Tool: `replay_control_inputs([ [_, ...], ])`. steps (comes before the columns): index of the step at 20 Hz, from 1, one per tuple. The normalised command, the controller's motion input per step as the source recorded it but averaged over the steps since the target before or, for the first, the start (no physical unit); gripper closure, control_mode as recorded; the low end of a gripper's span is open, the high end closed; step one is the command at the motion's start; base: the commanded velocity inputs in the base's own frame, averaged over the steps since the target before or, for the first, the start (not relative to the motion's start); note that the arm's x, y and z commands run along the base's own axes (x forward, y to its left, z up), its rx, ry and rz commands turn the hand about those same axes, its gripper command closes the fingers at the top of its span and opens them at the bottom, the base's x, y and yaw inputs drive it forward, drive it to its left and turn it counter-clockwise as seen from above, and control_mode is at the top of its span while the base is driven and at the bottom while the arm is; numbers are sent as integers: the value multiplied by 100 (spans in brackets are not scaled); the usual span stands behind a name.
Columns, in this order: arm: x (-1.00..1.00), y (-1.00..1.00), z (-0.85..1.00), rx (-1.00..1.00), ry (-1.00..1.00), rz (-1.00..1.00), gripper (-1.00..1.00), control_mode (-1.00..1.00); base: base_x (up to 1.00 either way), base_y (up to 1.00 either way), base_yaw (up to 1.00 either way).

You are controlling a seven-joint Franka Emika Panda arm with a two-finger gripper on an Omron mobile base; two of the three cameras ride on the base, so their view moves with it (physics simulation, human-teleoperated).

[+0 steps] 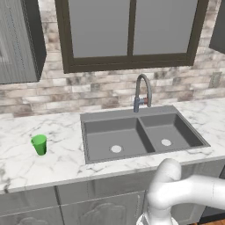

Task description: Place the cup in the left basin and the cup in the right basin of the sink.

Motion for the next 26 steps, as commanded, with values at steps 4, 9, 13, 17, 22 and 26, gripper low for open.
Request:
replay_control_inputs([
  [4, 0, -9, 14, -7, -1, 0, -100, -100, 0, 0, 0],
  [9, 3, -10, 9, -5, 0, 0, -100, -100, 0, 0, 0],
  [13, 22, -13, 0, 0, 0, 0, -100, -100, 0, 0, 0],
  [17, 31, -15, -10, 0, 0, 0, -100, -100, 0, 0, 0],
  [22, 32, -15, -11, 0, 0, 0, -100, -100, 0, 0, 0],
  [26, 17, -12, -26, 0, 0, 0, -100, -100, 0, 0, 0],
])
